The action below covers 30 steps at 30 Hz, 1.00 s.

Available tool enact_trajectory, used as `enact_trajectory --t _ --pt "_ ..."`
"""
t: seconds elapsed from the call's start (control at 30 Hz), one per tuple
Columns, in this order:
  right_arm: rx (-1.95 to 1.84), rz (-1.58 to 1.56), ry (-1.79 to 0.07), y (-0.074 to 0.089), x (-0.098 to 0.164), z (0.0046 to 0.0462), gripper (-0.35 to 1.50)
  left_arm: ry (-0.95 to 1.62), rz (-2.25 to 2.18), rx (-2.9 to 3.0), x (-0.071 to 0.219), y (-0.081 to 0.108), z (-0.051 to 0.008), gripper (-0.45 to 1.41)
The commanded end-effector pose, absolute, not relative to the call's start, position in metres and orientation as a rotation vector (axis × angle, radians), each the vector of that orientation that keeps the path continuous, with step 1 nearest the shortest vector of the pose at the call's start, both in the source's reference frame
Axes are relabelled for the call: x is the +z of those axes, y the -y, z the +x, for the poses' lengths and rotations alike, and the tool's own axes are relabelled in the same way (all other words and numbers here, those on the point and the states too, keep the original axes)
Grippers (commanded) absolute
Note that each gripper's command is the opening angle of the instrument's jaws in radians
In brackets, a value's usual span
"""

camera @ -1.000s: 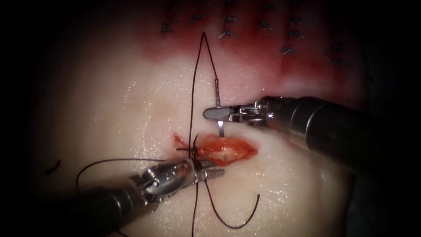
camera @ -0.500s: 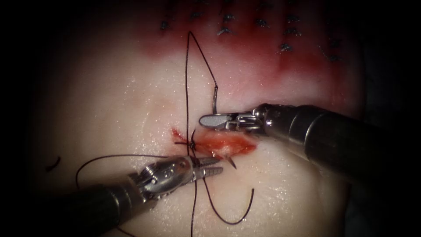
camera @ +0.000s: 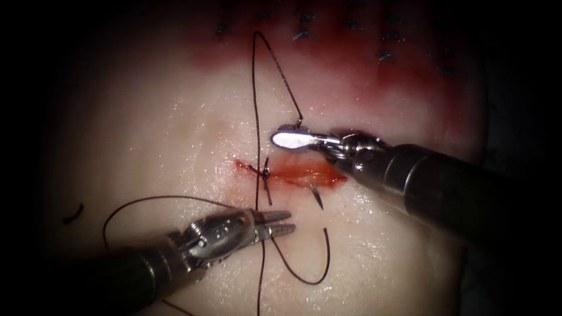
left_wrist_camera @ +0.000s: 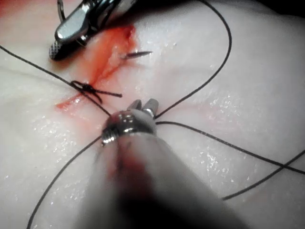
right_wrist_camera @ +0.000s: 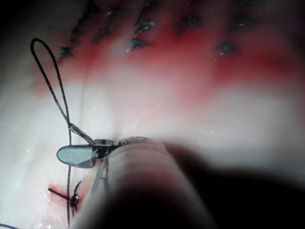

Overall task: Wound Closure
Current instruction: Throw needle through top tissue with right needle holder

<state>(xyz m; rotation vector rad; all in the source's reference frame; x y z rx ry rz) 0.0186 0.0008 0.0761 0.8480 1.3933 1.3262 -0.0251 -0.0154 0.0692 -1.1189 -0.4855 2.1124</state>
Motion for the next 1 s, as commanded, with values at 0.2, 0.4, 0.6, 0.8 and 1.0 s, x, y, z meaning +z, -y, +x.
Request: enact_trajectory --t 0.2,0.4,0.6,0.8,1.0 --pt "0.945 0.650 -1.348 -0.0034 0.0762 0.0169 1.26 0.484 -1.121 2.112 0.0698 0.0153 -0.0259 0.15" --pt "0.773 0.578 -1.342 -0.0036 0.0761 0.0172 1.31 0.482 -1.120 2.111 0.0698 0.0152 -0.0260 0.17" --pt "0.765 0.560 -1.350 -0.0048 0.0762 0.0172 1.35 0.478 -1.125 2.122 0.0697 0.0153 -0.0260 0.21" --pt "0.767 0.549 -1.375 -0.0070 0.0760 0.0170 1.36 0.472 -1.129 2.132 0.0695 0.0155 -0.0261 0.30" --pt "0.829 0.634 -1.351 -0.0065 0.0756 0.0171 0.12 0.470 -1.132 2.129 0.0695 0.0155 -0.0261 0.35"
